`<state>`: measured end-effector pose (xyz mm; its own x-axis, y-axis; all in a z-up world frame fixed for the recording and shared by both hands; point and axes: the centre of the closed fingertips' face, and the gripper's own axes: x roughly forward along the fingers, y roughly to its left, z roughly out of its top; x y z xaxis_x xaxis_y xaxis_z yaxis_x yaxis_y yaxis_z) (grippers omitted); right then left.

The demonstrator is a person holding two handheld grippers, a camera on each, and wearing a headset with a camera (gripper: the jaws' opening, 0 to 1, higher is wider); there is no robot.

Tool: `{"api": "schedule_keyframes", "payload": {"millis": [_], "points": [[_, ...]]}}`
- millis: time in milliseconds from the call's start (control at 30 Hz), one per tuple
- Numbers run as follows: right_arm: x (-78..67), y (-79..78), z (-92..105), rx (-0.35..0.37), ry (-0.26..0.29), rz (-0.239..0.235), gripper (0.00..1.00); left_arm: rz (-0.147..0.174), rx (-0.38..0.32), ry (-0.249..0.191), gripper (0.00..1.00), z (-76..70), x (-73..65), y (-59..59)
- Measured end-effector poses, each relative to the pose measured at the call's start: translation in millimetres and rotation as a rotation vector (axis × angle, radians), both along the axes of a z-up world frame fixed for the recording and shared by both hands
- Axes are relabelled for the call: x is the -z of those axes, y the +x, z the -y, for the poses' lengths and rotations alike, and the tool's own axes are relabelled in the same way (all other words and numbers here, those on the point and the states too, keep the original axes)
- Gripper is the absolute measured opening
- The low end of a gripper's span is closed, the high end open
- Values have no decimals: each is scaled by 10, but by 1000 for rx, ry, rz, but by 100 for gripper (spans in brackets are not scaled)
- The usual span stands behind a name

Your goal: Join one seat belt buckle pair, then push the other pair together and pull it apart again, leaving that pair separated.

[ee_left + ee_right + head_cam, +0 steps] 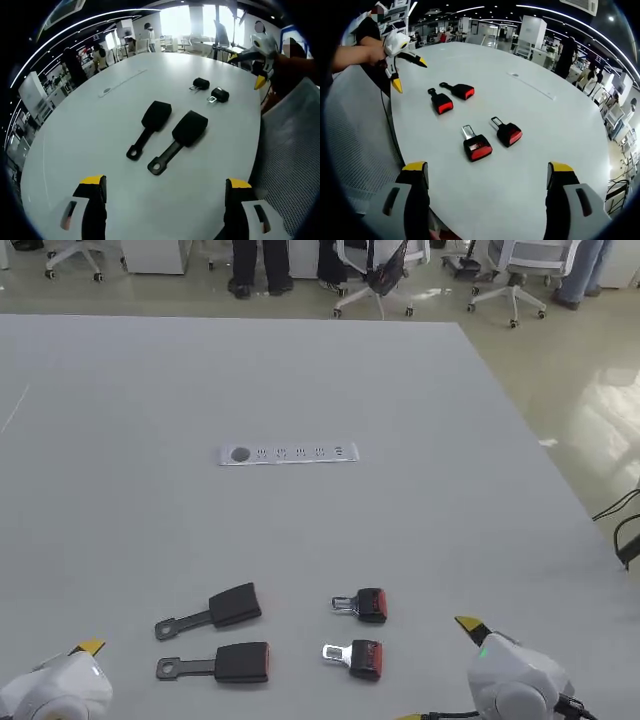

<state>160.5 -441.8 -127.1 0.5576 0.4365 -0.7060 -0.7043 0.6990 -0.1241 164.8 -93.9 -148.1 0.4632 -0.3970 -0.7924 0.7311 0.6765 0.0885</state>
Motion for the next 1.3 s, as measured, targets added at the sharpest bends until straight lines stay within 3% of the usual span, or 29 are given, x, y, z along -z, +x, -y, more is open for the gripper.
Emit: {"api": "schedule_keyframes", "payload": {"millis": [433,833,1300], "points": [[-46,-41,-65,-6,2,-9,98,2,0,-1,100,-16,23,-8],[31,13,-74,-8,4,-8,99,-1,-7,-4,100,-34,16,7],[11,-13,-107,-17,4,-13,98,-8,-1,-2,100,-9,16,-16]]}}
